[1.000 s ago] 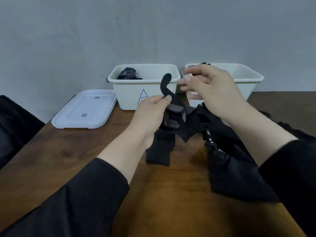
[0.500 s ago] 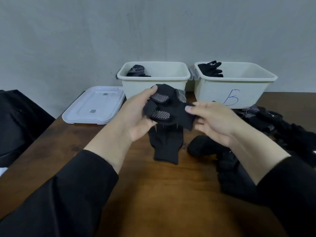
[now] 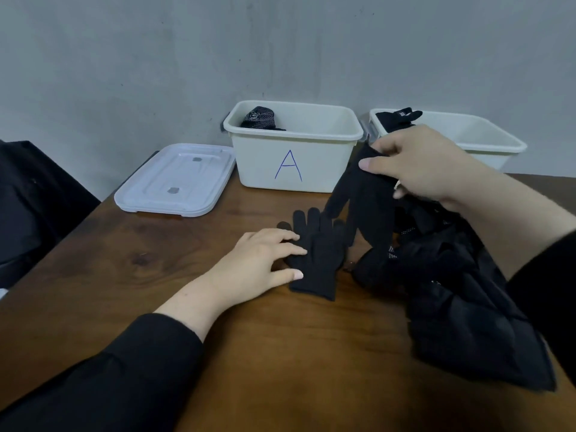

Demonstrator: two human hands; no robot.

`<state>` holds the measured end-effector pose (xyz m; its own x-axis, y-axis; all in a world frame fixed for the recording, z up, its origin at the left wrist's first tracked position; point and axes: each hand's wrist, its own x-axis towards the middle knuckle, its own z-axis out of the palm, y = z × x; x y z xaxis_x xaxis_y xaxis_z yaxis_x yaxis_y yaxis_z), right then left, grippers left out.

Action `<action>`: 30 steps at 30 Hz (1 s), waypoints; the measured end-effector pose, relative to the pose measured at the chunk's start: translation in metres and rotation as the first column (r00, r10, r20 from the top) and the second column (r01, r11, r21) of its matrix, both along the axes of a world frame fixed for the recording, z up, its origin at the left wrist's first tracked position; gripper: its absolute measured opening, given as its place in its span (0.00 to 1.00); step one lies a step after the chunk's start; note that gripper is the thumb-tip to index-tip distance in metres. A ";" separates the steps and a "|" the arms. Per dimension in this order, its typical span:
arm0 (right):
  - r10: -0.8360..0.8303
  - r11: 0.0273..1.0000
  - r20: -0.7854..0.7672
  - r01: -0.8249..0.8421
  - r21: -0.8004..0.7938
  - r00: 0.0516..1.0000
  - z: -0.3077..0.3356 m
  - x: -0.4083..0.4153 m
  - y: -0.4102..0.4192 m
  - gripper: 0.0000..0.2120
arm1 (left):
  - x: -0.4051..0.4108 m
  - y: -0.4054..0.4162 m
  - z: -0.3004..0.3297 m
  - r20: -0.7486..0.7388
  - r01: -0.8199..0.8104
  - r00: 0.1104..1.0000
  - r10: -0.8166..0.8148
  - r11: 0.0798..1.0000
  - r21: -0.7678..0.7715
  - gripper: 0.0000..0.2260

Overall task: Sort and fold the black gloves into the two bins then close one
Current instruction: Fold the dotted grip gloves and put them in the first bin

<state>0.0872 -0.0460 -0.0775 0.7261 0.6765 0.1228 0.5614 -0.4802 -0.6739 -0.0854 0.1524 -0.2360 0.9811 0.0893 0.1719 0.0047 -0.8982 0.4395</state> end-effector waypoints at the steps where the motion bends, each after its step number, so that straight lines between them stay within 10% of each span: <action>1: -0.010 1.000 0.012 0.011 -0.019 1.000 0.002 0.002 0.002 0.08 | 0.000 0.000 -0.001 -0.026 0.010 1.000 -0.009 0.999 0.037 0.20; 8: -0.001 0.999 -0.044 -0.001 -0.032 0.999 0.016 0.002 0.019 0.08 | -0.003 0.001 -0.002 -0.034 -0.023 0.999 0.026 0.996 0.083 0.24; 14: 0.009 0.994 -0.035 -0.012 -0.104 0.999 0.022 0.003 0.045 0.24 | -0.009 0.016 0.007 0.205 -0.188 0.948 0.242 0.950 -0.251 0.16; 22: -0.035 0.995 0.269 0.008 0.101 0.963 0.020 -0.001 0.062 0.04 | -0.010 0.021 0.010 0.148 -0.313 0.912 0.384 0.880 -0.357 0.11; 30: 0.214 0.975 0.491 -0.156 -0.157 0.844 -0.134 -0.084 0.011 0.09 | -0.004 0.024 0.002 0.085 -0.322 0.929 0.360 0.900 -0.293 0.12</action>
<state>0.0036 -0.0350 -0.2112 0.4446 0.8221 0.3556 0.8944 -0.3858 -0.2261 -0.0894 0.1763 -0.2338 0.8514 0.4756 0.2213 0.2131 -0.6992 0.6825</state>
